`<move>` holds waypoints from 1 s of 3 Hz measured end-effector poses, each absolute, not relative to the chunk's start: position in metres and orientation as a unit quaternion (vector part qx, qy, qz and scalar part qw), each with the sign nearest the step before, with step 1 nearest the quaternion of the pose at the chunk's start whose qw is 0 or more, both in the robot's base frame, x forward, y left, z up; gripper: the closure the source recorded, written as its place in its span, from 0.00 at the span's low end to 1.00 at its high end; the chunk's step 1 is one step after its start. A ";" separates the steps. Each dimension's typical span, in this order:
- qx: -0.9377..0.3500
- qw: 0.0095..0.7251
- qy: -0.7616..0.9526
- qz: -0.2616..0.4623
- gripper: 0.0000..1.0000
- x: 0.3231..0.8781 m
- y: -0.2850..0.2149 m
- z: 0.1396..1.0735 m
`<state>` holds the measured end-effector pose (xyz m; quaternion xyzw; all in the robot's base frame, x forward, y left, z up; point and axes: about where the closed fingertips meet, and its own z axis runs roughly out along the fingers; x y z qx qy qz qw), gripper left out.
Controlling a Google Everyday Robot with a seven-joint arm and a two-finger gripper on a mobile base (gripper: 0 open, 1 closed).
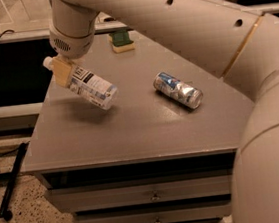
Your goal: Place blue plastic bottle upright
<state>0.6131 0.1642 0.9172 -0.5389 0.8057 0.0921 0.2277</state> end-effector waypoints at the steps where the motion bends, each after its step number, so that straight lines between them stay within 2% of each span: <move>1: -0.560 0.316 0.745 0.177 1.00 0.605 0.159 0.963; 3: -0.548 0.440 0.656 0.276 1.00 0.579 0.142 1.010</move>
Offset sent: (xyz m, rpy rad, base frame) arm -0.0291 -0.0328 0.1103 0.6136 -0.2271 0.2379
